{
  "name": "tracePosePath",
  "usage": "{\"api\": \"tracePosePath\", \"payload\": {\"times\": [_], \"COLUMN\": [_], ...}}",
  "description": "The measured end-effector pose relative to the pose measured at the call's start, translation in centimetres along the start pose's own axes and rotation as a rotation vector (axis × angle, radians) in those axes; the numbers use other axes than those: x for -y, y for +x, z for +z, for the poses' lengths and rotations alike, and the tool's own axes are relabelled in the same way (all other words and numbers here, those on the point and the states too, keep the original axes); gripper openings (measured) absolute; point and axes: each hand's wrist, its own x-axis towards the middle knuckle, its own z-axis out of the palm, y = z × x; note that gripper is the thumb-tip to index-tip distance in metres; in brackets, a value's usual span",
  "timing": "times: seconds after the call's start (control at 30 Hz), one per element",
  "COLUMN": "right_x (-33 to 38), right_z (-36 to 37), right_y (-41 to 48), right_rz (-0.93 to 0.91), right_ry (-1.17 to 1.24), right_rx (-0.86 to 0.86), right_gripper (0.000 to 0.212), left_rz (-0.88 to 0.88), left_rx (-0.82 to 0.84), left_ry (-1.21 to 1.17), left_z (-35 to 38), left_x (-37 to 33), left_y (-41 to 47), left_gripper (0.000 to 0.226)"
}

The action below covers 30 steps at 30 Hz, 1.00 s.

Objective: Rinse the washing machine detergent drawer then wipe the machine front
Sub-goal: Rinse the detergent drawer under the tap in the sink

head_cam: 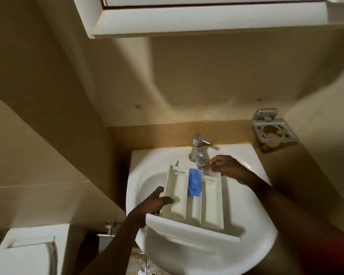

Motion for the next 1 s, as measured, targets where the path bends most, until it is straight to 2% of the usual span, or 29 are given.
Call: {"api": "tracePosePath", "payload": {"times": [0.1,0.2,0.3,0.37,0.43,0.57,0.67,0.73,0.83,0.93,1.0], "right_x": [0.2,0.3,0.0,-0.5,-1.0,-2.4,-3.7,-3.9,-3.1,-1.5,-0.7], "right_z": [0.9,2.3,4.1,5.3,6.5,8.6,8.7,7.9,6.9,6.0,5.5], "right_y": [0.0,-0.2,-0.1,-0.1,-0.5,-1.9,-2.5,-2.5,-1.3,0.5,1.1], "right_rz": [-0.013,-0.036,0.006,0.053,0.085,0.128,0.194,0.268,0.293,0.264,0.22], "right_ry": [0.049,-0.028,-0.002,0.053,0.054,-0.024,0.029,0.064,0.134,0.266,0.233], "right_rx": [-0.045,-0.101,-0.181,-0.223,-0.216,-0.07,0.114,0.134,0.027,-0.159,-0.239], "right_gripper": [0.02,0.037,0.055,0.06,0.057,0.066,0.05,0.035,0.027,0.016,0.012], "left_rz": [0.052,0.124,0.195,0.22,0.246,0.282,0.269,0.242,0.209,0.179,0.156], "left_rx": [-0.051,-0.116,-0.22,-0.285,-0.321,-0.384,-0.384,-0.355,-0.34,-0.289,-0.265], "left_ry": [-0.027,0.008,-0.026,-0.067,-0.068,-0.002,0.006,0.04,0.076,0.134,0.153], "left_z": [0.4,0.9,1.2,0.9,0.8,0.9,0.8,0.7,0.4,-0.3,-0.7], "left_x": [0.7,1.1,0.8,0.7,0.6,0.7,0.5,0.1,-0.5,-0.8,-0.7], "left_y": [-0.3,-0.4,-0.5,-0.3,-0.4,-0.5,-0.6,-0.7,-0.9,-1.1,-1.4], "left_gripper": [0.033,0.037,0.041,0.044,0.046,0.047,0.046,0.043,0.037,0.032,0.032]}}
